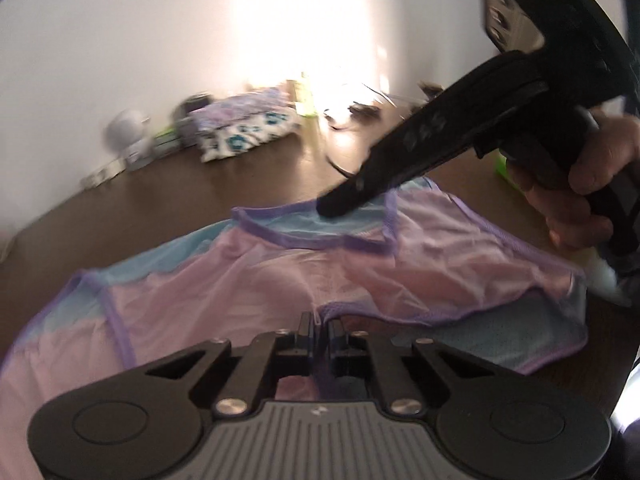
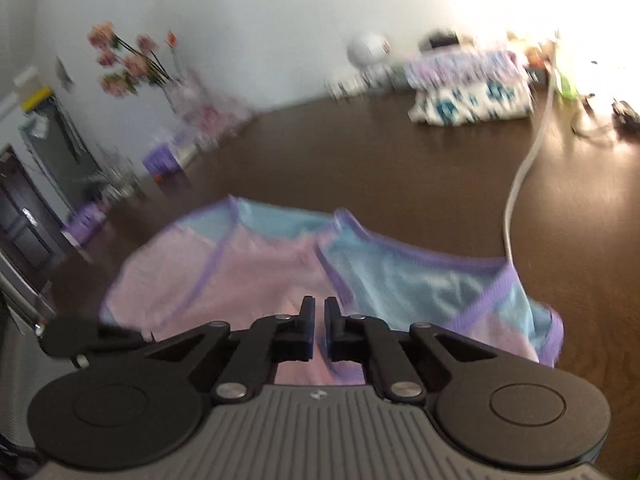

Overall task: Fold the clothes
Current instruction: 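Lift the trim with the right gripper and fold it over the garment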

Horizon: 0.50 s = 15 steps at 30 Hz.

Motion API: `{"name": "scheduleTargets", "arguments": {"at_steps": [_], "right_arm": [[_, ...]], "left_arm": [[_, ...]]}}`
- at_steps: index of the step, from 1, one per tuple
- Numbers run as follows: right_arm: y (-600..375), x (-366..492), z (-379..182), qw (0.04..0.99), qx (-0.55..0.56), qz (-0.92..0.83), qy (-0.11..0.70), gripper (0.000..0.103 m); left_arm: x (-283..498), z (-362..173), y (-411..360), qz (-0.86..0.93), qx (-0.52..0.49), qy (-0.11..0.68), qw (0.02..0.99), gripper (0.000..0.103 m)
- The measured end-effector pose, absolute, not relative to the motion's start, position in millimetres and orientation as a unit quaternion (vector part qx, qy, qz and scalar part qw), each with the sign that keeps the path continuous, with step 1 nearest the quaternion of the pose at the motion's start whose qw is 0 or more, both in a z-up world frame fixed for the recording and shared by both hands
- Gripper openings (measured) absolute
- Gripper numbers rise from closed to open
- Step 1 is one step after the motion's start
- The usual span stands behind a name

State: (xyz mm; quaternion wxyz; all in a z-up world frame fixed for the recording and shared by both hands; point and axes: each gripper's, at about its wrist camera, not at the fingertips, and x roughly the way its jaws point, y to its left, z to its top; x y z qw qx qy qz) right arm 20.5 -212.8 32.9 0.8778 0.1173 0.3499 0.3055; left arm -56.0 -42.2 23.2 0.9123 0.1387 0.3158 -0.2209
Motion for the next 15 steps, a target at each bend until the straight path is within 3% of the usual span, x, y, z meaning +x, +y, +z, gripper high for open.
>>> {"name": "scheduleTargets", "arguments": {"at_steps": [5, 7, 8, 9, 11, 13, 14, 15], "right_arm": [[-217.1, 41.8, 29.2, 0.867, 0.161, 0.302, 0.362, 0.005], [-213.0, 42.8, 26.7, 0.871, 0.136, 0.278, 0.382, 0.008], [-211.4, 42.2, 25.5, 0.867, 0.130, 0.276, 0.393, 0.015], [-210.0, 41.2, 24.2, 0.863, 0.125, 0.277, 0.404, 0.029], [-204.9, 36.3, 22.2, 0.860, 0.113, 0.284, 0.409, 0.035], [-198.3, 34.3, 16.5, 0.856, 0.097, 0.279, 0.424, 0.034], [-196.0, 33.9, 14.4, 0.856, 0.093, 0.277, 0.428, 0.028], [-194.0, 33.4, 12.7, 0.855, 0.090, 0.276, 0.429, 0.008]], "left_arm": [[-69.0, 22.4, -29.1, -0.178, 0.065, 0.308, 0.932, 0.006], [-76.0, 21.9, -27.8, -0.164, 0.066, 0.297, 0.938, 0.013], [-79.7, 23.2, -28.8, -0.162, 0.077, 0.288, 0.941, 0.017], [-81.6, 23.6, -32.6, -0.165, 0.099, 0.278, 0.941, 0.021], [-85.5, 24.4, -40.2, -0.170, 0.142, 0.257, 0.941, 0.028], [-86.7, 22.7, -47.5, -0.177, 0.172, 0.248, 0.937, 0.032], [-85.5, 21.1, -49.8, -0.178, 0.179, 0.251, 0.935, 0.032], [-84.3, 19.5, -52.1, -0.180, 0.185, 0.254, 0.932, 0.032]]}}
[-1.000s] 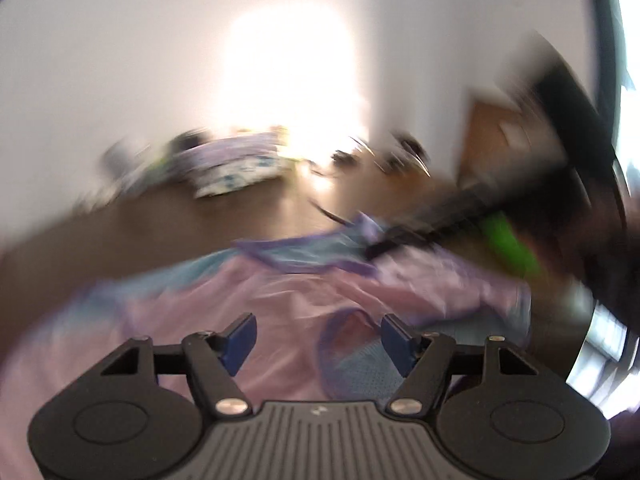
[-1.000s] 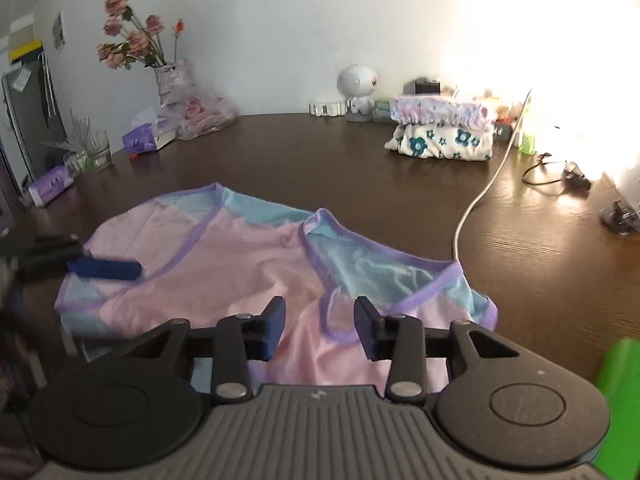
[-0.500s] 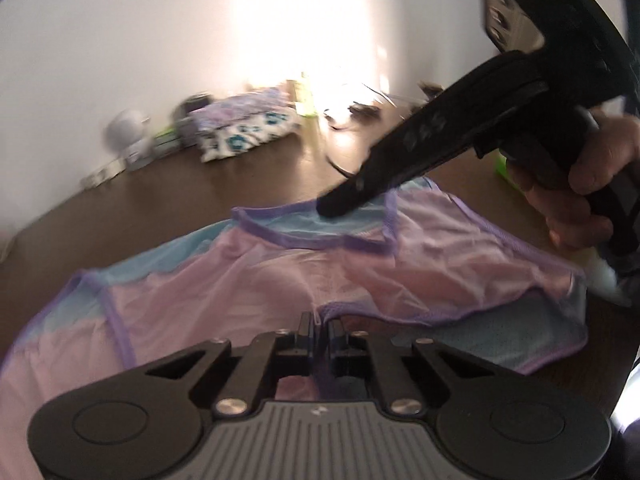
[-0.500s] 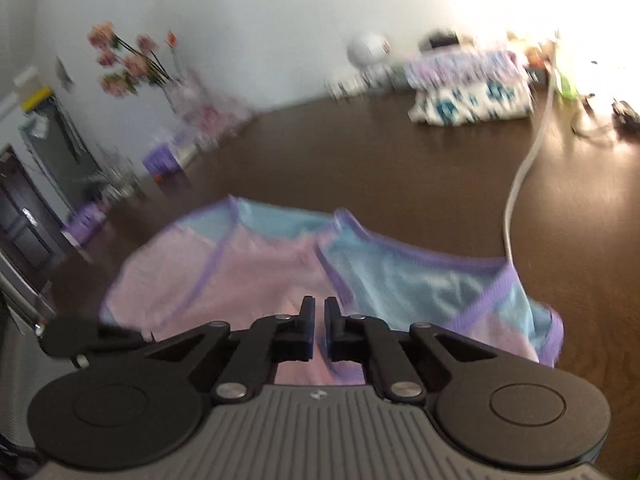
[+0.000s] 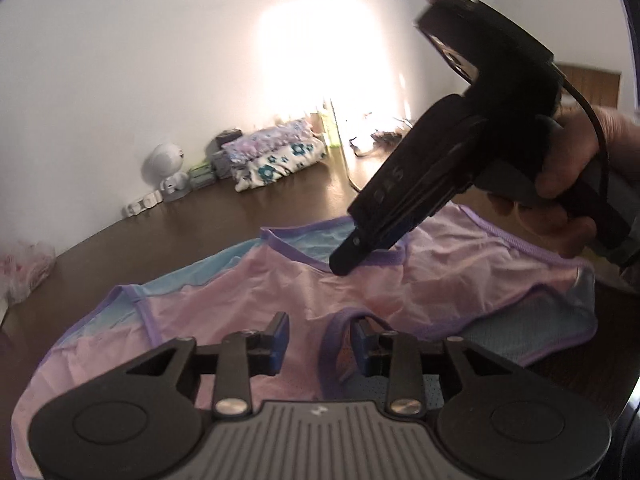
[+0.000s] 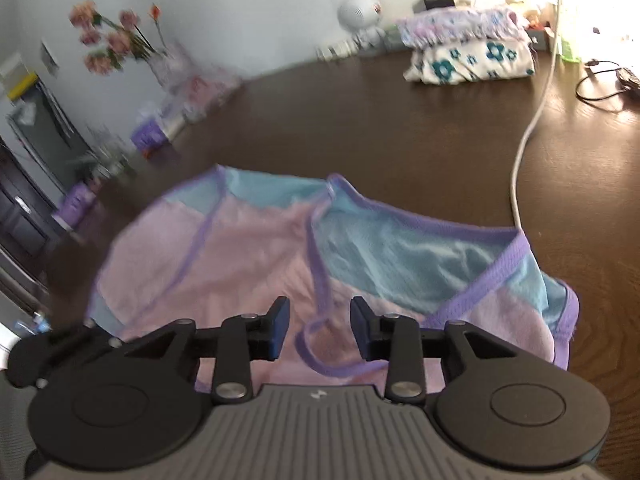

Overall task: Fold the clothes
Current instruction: 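Lift the trim with the right gripper and fold it over the garment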

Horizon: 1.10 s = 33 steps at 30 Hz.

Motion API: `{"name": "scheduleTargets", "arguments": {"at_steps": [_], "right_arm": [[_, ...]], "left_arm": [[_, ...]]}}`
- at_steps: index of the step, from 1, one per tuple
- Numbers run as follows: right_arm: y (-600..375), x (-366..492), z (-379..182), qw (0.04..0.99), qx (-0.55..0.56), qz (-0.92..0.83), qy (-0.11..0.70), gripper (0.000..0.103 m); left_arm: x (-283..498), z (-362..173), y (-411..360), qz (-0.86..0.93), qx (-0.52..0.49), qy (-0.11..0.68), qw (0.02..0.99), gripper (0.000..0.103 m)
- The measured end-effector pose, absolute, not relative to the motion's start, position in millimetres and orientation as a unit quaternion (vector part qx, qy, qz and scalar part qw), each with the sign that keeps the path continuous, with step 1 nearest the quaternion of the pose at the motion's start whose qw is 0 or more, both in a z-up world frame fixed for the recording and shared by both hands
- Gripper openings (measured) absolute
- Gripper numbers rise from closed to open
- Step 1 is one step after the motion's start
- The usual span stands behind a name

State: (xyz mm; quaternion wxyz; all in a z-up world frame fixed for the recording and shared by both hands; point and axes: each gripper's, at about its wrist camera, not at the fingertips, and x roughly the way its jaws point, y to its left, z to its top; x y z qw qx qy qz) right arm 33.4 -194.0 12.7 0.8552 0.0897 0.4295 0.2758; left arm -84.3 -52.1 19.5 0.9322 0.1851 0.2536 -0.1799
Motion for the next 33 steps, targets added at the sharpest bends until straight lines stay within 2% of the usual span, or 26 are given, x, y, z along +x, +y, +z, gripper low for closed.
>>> {"name": "scheduleTargets", "arguments": {"at_steps": [1, 3, 7, 13, 16, 18, 19, 20, 21, 23, 26, 28, 31, 32, 33], "right_arm": [[-192.0, 32.9, 11.1, 0.855, 0.087, 0.275, 0.431, 0.003], [-190.1, 29.6, 15.1, 0.863, 0.087, 0.282, 0.410, 0.002], [-189.4, 29.9, 35.6, 0.876, 0.113, 0.312, 0.350, 0.002], [-176.5, 60.2, 29.3, 0.832, 0.186, 0.372, 0.367, 0.002], [-161.8, 70.7, 8.9, 0.816, 0.180, 0.362, 0.412, 0.006], [-167.5, 63.5, 14.4, 0.832, 0.167, 0.338, 0.407, 0.008], [-171.4, 59.0, 18.5, 0.841, 0.160, 0.324, 0.402, 0.009], [-175.3, 54.5, 22.6, 0.850, 0.152, 0.310, 0.397, 0.014], [-184.5, 42.1, 33.9, 0.869, 0.140, 0.292, 0.375, 0.027], [-203.9, 12.4, 56.8, 0.905, 0.105, 0.250, 0.329, 0.043], [-226.0, -31.7, 75.7, 0.936, 0.045, 0.192, 0.291, 0.043], [-232.2, -55.7, 70.1, 0.932, 0.032, 0.191, 0.308, 0.043], [-226.1, -87.9, 47.4, 0.916, 0.012, 0.209, 0.341, 0.042], [-222.4, -96.0, 38.9, 0.910, 0.006, 0.217, 0.353, 0.040], [-219.2, -101.8, 32.3, 0.906, 0.001, 0.222, 0.361, 0.033]], "left_arm": [[-82.3, 18.6, -52.4, -0.183, 0.183, 0.260, 0.930, 0.030], [-79.6, 16.3, -49.2, -0.188, 0.165, 0.278, 0.928, 0.005], [-75.2, 15.3, -32.3, -0.176, 0.094, 0.303, 0.932, 0.005], [-72.4, 14.6, -9.7, -0.167, 0.006, 0.324, 0.931, 0.006], [-75.7, 14.9, -5.0, -0.181, -0.014, 0.323, 0.929, 0.015], [-79.1, 16.4, -3.4, -0.196, -0.021, 0.322, 0.926, 0.046], [-80.0, 18.9, 0.6, -0.201, -0.030, 0.323, 0.924, 0.051], [-80.9, 21.5, 4.7, -0.206, -0.040, 0.323, 0.923, 0.053], [-81.7, 24.0, 8.7, -0.211, -0.049, 0.324, 0.921, 0.053], [-83.3, 29.0, 16.9, -0.221, -0.067, 0.325, 0.917, 0.054], [-69.9, 31.1, 26.4, -0.222, -0.114, 0.336, 0.908, 0.055], [-60.5, 31.0, 23.7, -0.225, -0.131, 0.342, 0.903, 0.054], [-47.4, 27.1, 15.3, -0.224, -0.130, 0.356, 0.898, 0.043], [-46.0, 25.7, 13.5, -0.224, -0.126, 0.362, 0.896, 0.021], [-44.6, 24.3, 11.8, -0.224, -0.121, 0.368, 0.894, 0.004]]}}
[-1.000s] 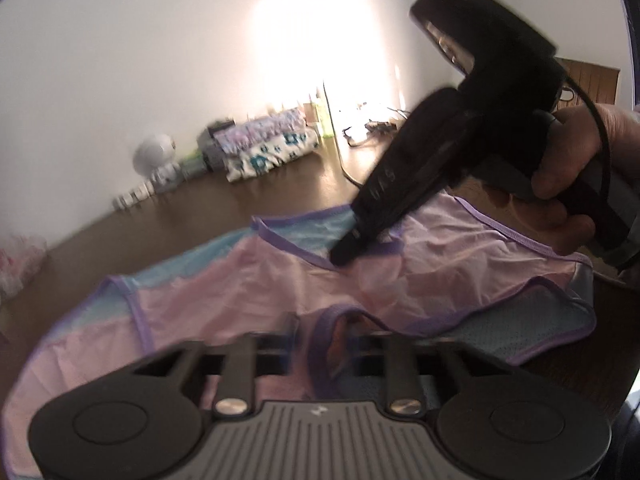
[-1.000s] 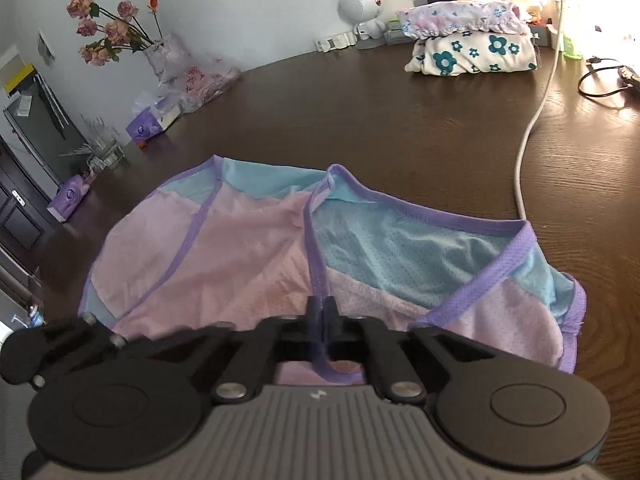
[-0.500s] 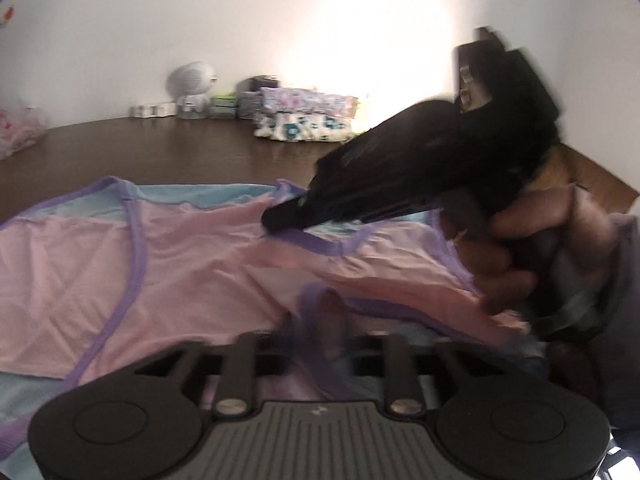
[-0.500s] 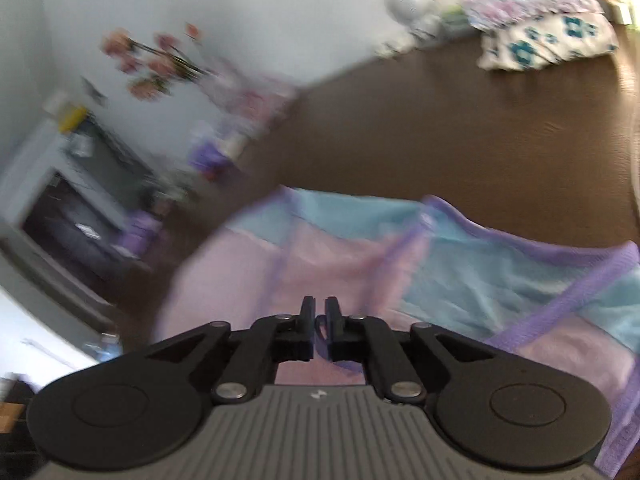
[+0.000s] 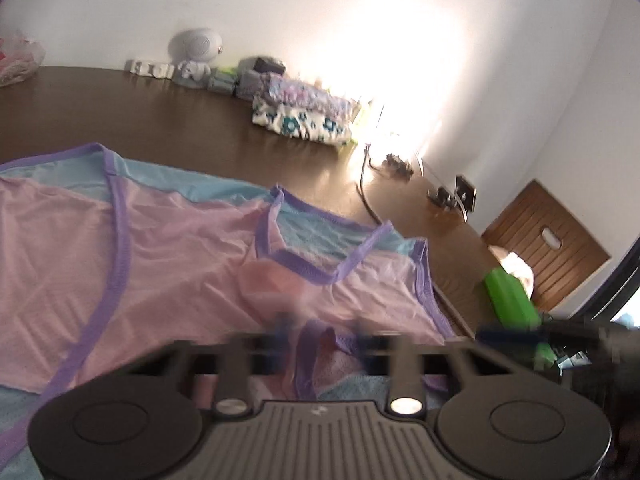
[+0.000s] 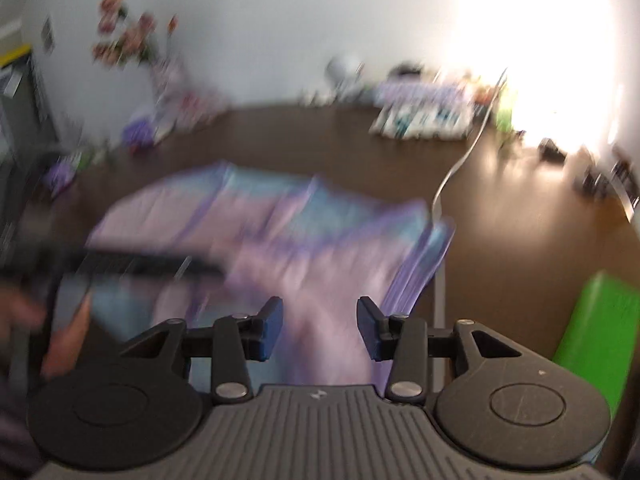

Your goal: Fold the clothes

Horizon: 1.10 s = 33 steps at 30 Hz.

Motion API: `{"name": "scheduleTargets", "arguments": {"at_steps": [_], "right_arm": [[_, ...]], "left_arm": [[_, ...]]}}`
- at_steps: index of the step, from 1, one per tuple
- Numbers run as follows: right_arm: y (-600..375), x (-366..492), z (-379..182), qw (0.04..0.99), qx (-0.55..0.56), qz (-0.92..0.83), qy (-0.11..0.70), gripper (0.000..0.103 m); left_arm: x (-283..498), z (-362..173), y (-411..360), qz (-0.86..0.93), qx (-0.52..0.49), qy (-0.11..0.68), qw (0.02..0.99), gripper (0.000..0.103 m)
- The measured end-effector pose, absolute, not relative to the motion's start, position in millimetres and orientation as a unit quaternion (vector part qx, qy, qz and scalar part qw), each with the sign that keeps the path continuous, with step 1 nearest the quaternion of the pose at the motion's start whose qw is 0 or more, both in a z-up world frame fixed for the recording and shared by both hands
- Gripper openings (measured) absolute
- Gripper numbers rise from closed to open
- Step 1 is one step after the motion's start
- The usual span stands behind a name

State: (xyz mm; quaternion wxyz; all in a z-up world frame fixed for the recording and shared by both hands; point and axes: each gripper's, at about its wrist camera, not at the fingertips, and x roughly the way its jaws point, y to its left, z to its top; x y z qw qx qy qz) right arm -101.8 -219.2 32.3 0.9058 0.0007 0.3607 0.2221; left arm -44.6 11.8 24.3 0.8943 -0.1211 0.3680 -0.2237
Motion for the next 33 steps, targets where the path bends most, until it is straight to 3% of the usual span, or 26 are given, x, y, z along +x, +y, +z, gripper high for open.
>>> {"name": "scheduleTargets", "arguments": {"at_steps": [3, 10, 13, 14, 15, 17, 19, 20, 28, 30, 33], "right_arm": [[-211.8, -113.3, 16.1, 0.897, -0.009, 0.222, 0.383, 0.016], [-210.2, -133.4, 12.2, 0.896, -0.050, 0.246, 0.367, 0.011], [-216.1, -135.8, 19.2, 0.899, -0.041, 0.258, 0.352, 0.012], [-218.5, -134.9, 22.9, 0.903, -0.030, 0.256, 0.342, 0.013], [-217.7, -131.5, 26.7, 0.906, -0.023, 0.257, 0.334, 0.013], [-209.9, -123.3, 33.2, 0.911, -0.016, 0.264, 0.316, 0.013], [-187.0, -113.4, 34.7, 0.910, -0.023, 0.281, 0.305, 0.013], [-173.9, -109.6, 33.4, 0.908, -0.032, 0.291, 0.300, 0.014], [-99.5, -84.7, 15.5, 0.898, -0.066, 0.307, 0.308, 0.017], [-90.1, -79.3, 9.6, 0.897, -0.066, 0.301, 0.316, 0.002], [-82.2, -88.9, 6.2, 0.889, -0.092, 0.325, 0.309, 0.002]], "left_arm": [[-48.2, 20.8, 18.0, -0.208, -0.129, 0.371, 0.896, 0.008], [-58.6, 27.6, 26.6, -0.148, -0.085, 0.356, 0.919, 0.018], [-47.1, 48.5, 24.2, -0.164, -0.064, 0.349, 0.920, 0.039], [-42.5, 55.7, 22.6, -0.170, -0.055, 0.347, 0.920, 0.060], [-33.1, 59.5, 15.7, -0.176, -0.031, 0.357, 0.917, 0.071], [-14.2, 60.8, 3.6, -0.199, 0.008, 0.367, 0.909, 0.066], [7.6, 52.9, -2.5, -0.211, 0.017, 0.394, 0.894, 0.037], [18.4, 49.0, -5.4, -0.217, 0.021, 0.408, 0.887, 0.016], [42.0, 30.1, 8.4, -0.218, -0.063, 0.440, 0.869, 0.004], [44.6, 28.7, 12.1, -0.215, -0.079, 0.438, 0.869, 0.003], [46.6, 27.4, 13.5, -0.214, -0.086, 0.435, 0.870, 0.003]]}}
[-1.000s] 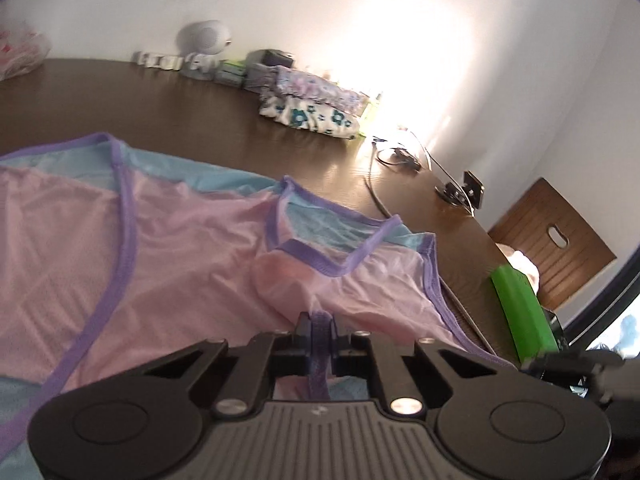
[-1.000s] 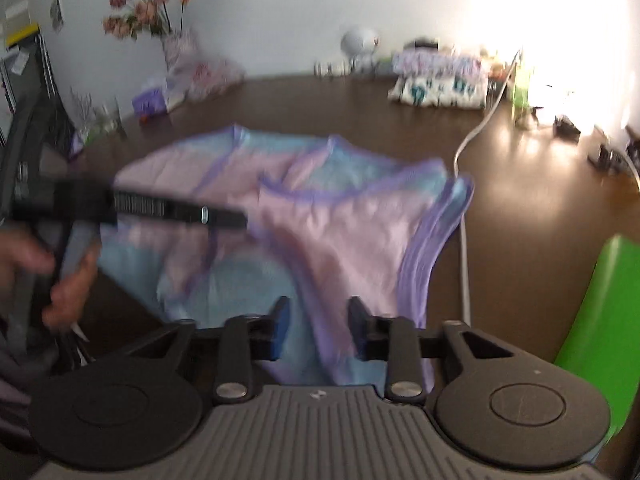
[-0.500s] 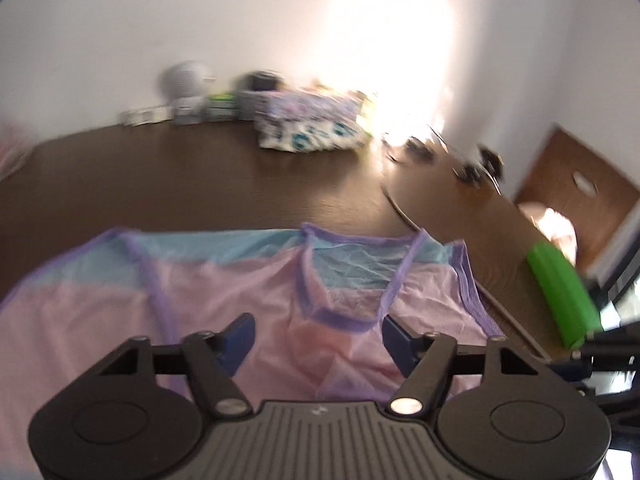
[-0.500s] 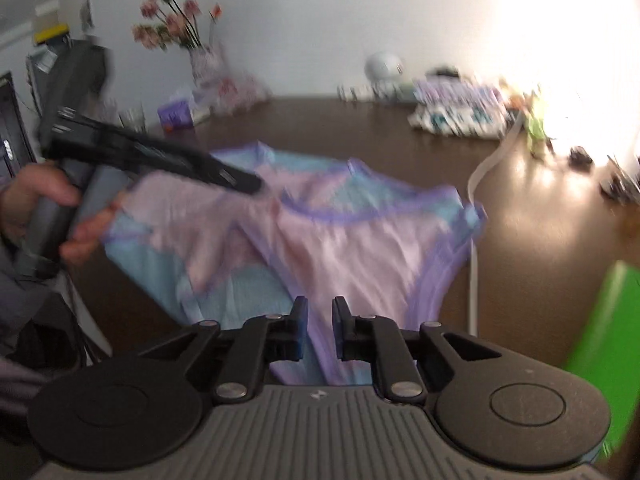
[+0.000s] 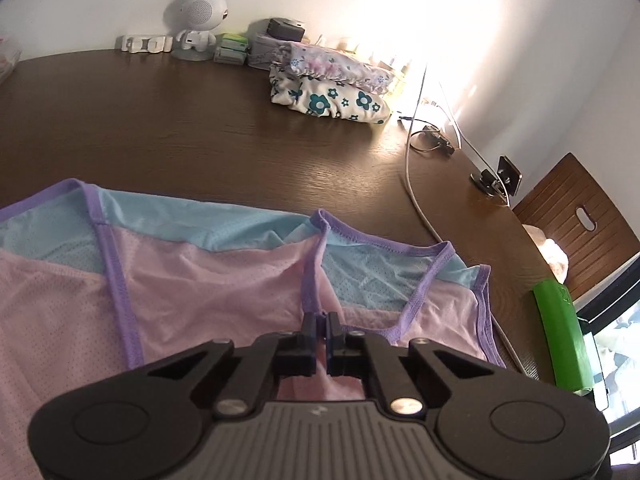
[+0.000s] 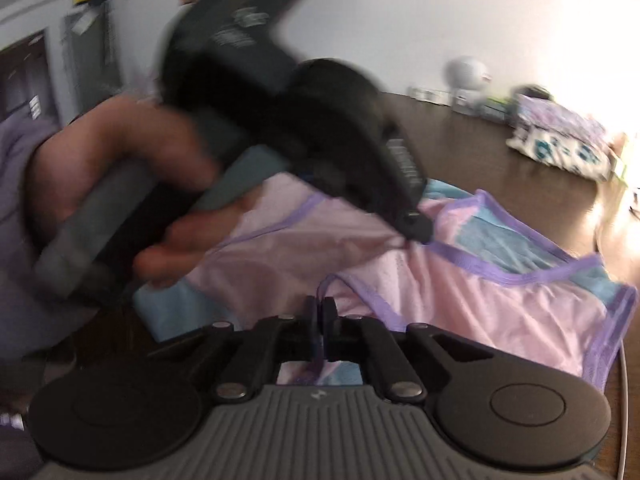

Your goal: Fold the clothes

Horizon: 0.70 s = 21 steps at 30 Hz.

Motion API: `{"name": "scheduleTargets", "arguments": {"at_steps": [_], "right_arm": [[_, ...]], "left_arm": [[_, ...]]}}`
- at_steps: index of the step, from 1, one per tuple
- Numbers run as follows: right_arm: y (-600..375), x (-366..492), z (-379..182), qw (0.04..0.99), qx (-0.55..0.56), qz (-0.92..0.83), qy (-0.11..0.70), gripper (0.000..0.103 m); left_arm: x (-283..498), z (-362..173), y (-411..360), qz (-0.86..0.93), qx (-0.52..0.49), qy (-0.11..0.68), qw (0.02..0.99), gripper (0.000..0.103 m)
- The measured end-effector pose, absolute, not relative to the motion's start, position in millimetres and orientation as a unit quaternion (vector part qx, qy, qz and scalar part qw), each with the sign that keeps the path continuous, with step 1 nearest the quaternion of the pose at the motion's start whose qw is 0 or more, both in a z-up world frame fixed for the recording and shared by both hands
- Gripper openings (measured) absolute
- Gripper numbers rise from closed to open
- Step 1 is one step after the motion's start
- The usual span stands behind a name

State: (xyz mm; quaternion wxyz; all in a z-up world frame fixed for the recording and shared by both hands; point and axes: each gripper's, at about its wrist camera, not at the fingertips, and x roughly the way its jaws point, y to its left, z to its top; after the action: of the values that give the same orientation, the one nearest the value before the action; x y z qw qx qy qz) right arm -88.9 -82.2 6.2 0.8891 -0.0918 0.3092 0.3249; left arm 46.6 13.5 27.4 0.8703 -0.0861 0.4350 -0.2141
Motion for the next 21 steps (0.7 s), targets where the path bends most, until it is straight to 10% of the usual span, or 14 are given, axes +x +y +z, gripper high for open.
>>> {"name": "scheduleTargets", "arguments": {"at_steps": [10, 15, 20, 21], "right_arm": [[-81.6, -109.7, 15.6, 0.895, -0.124, 0.328, 0.277, 0.022], [-105.6, -101.8, 19.5, 0.906, -0.087, 0.288, 0.297, 0.022], [-138.7, -111.9, 16.3, 0.917, -0.067, 0.243, 0.308, 0.032], [-145.6, -116.6, 15.4, 0.919, -0.062, 0.233, 0.311, 0.032]], "left_arm": [[35.4, 34.1, 29.0, -0.211, -0.114, 0.405, 0.882, 0.014], [2.9, 42.6, 44.2, -0.197, -0.120, 0.392, 0.890, 0.043], [-13.2, 27.0, 23.1, -0.217, -0.106, 0.418, 0.876, 0.041], [-13.8, 25.1, 19.0, -0.211, -0.102, 0.417, 0.878, 0.017]]}}
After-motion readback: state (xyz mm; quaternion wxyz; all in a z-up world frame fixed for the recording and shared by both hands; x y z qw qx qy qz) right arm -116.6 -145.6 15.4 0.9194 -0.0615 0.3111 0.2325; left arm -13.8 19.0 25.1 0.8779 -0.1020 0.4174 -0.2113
